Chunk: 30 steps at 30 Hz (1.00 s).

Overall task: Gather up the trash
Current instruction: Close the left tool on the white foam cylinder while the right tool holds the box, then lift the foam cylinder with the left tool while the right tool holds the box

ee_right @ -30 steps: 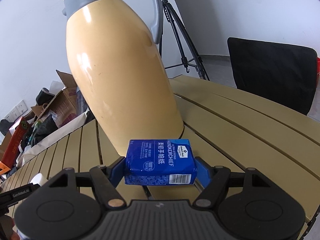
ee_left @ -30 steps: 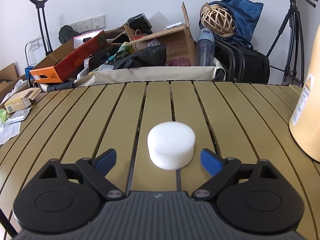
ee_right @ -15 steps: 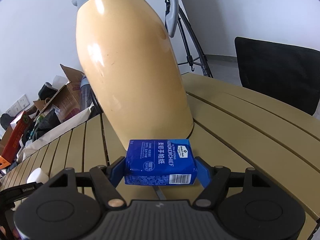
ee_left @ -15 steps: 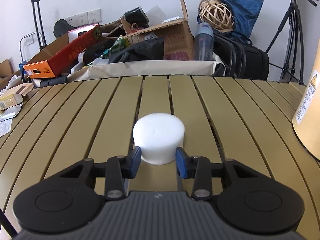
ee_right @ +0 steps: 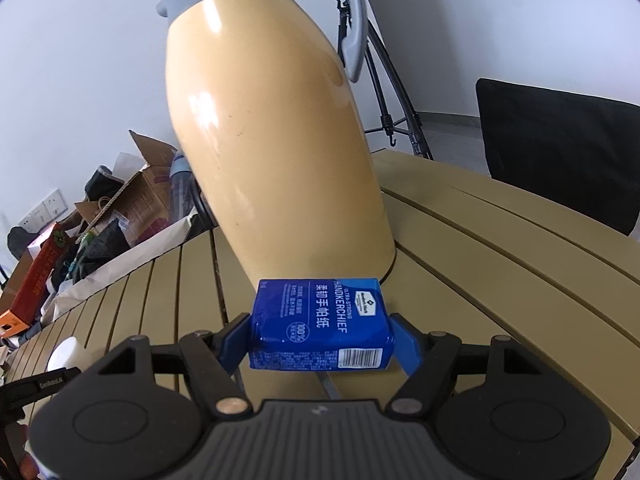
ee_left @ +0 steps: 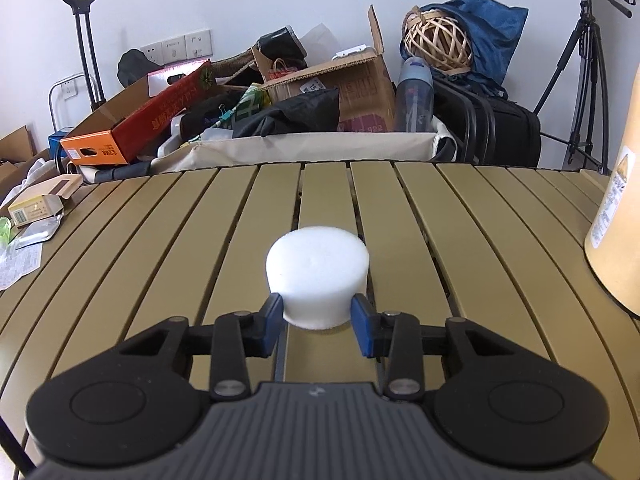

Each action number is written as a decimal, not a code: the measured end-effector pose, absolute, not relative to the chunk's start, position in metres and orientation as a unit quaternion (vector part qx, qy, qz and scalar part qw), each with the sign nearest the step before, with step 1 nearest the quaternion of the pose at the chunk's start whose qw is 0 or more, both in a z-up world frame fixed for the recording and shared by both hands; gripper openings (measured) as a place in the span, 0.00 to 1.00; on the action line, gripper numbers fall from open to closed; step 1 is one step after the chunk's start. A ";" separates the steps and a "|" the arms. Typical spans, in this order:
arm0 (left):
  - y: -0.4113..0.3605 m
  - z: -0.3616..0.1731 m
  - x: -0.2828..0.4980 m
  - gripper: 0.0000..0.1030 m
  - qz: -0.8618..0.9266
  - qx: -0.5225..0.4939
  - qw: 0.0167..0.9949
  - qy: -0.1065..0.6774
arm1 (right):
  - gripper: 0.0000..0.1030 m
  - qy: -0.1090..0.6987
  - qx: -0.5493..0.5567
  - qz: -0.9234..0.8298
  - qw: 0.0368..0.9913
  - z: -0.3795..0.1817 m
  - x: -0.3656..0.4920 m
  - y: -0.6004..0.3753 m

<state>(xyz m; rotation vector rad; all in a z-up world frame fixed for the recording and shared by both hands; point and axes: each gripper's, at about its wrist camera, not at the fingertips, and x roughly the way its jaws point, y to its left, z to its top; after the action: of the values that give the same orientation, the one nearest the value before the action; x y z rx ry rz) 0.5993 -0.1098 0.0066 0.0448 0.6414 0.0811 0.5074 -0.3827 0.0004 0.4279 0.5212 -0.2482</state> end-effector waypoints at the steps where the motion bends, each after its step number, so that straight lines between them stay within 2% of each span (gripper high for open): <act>1: -0.109 0.008 0.596 0.36 0.039 0.022 0.949 0.313 | 0.70 0.255 0.208 -0.119 0.937 0.001 0.507 -0.382; 30: -0.069 0.071 0.449 0.36 0.052 0.015 0.968 0.246 | 0.70 0.228 0.155 -0.008 0.961 0.033 0.450 -0.316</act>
<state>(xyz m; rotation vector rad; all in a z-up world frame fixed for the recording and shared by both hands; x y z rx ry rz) 0.4490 -0.0692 0.0713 0.0294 0.4968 0.1053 0.4499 -0.3160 0.0329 0.3140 0.4611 -0.0157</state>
